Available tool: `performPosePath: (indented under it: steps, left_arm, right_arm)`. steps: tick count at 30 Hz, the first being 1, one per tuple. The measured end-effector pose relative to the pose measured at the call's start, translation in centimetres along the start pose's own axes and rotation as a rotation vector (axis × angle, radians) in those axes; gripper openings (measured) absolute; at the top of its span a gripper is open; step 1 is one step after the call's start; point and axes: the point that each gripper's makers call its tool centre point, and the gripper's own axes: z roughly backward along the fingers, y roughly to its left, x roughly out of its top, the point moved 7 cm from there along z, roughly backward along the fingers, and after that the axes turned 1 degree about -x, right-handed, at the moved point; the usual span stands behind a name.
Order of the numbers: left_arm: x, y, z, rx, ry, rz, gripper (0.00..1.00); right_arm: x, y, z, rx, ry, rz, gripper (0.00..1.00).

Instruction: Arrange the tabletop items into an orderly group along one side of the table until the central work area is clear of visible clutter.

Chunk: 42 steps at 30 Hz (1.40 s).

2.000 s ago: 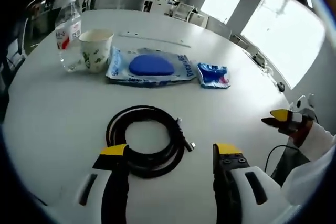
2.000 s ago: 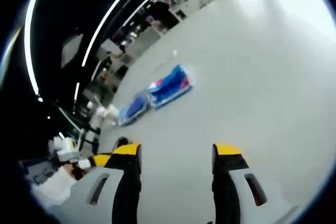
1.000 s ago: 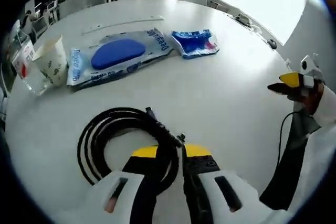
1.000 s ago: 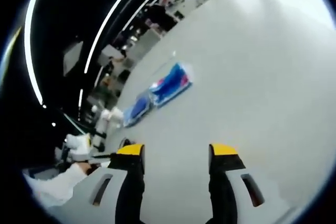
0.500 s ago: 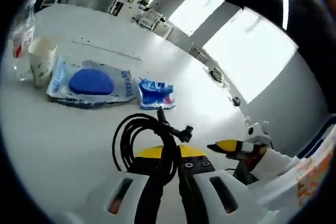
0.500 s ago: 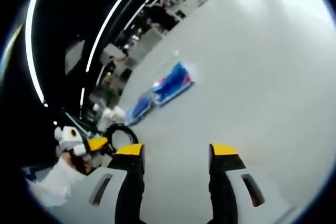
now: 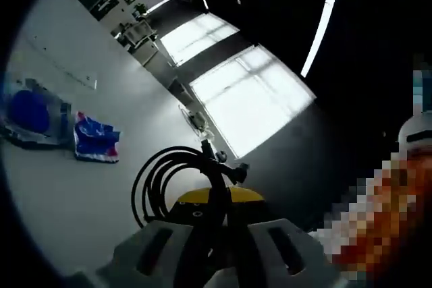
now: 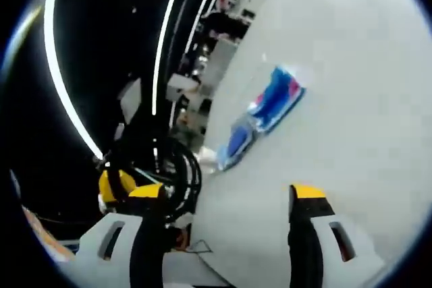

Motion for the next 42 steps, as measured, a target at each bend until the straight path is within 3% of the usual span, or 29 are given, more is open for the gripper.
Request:
performPosePath:
  steps: [3,5,7,9,10,14,21,25,29,34,42]
  left_arm:
    - [0.0,-0.7,-0.3,-0.069,-0.016,0.034,0.03]
    - [-0.1,-0.9,-0.5,-0.094,-0.02,0.041,0.03]
    - [-0.1,-0.4,-0.7,-0.085,-0.02,0.036,0.03]
    - [-0.2,0.2,-0.5,-0.06,-0.019,0.034,0.03]
    - [-0.2,0.4,-0.3,-0.058,-0.026,0.035,0.03]
    - [0.2,1.3,0.7,-0.034,-0.081,0.076,0.03]
    - [-0.6,4.8,2.1,0.162,-0.067,0.066,0.04]
    - [-1.2,7.0,3.0,0.304,-0.025,0.055,0.05]
    - [-1.2,8.5,3.0,0.358,0.0,0.044,0.05]
    - [-2.0,12.2,3.4,0.521,0.122,0.03,0.04]
    - [-1.9,14.8,2.5,0.572,0.168,0.046,0.04]
  right_arm:
    - [-0.6,1.2,-0.7,0.094,0.025,-0.089,0.81]
    - [-1.0,1.9,-1.2,0.166,0.03,-0.176,0.75]
    - [-1.1,2.7,-1.2,0.257,0.054,-0.25,0.48]
    - [-0.7,2.9,-1.1,0.282,0.056,-0.222,0.19]
    - [-0.5,2.2,-1.2,0.221,0.056,-0.173,0.19]
    - [-0.1,2.1,-1.1,0.219,0.045,-0.196,0.1]
    - [1.1,0.3,-1.0,0.023,0.064,-0.043,0.06]
    - [2.4,0.0,-1.6,-0.08,0.082,0.111,0.04]
    - [3.1,-0.3,-3.0,-0.145,0.135,0.228,0.03]
    - [3.5,-1.7,-4.9,-0.236,0.216,0.333,0.03]
    - [3.9,-4.1,-6.3,-0.328,0.258,0.338,0.03]
